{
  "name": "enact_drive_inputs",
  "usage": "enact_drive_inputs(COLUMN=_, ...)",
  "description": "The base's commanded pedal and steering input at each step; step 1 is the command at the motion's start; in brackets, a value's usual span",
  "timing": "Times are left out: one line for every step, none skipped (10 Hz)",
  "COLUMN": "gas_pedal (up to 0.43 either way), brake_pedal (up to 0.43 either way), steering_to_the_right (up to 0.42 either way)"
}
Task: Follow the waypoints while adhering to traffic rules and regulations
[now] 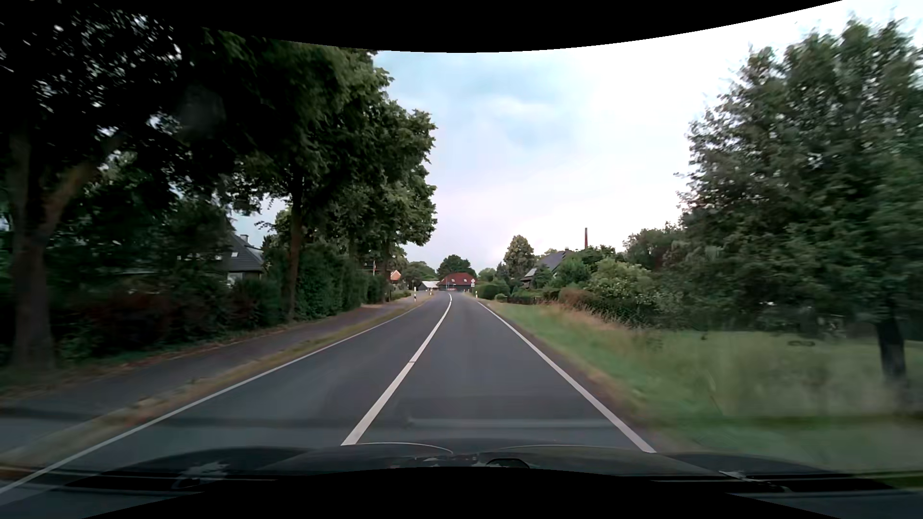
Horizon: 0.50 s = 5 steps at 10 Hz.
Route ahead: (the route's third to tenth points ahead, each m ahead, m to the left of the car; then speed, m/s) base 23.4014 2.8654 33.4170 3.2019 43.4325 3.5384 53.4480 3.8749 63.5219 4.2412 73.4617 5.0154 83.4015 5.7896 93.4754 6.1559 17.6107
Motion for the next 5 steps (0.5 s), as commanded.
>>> enact_drive_inputs(gas_pedal=0.000, brake_pedal=0.091, steering_to_the_right=-0.009)
enact_drive_inputs(gas_pedal=0.000, brake_pedal=0.000, steering_to_the_right=-0.007)
enact_drive_inputs(gas_pedal=0.000, brake_pedal=0.000, steering_to_the_right=-0.006)
enact_drive_inputs(gas_pedal=0.000, brake_pedal=0.000, steering_to_the_right=-0.005)
enact_drive_inputs(gas_pedal=0.000, brake_pedal=0.000, steering_to_the_right=-0.004)
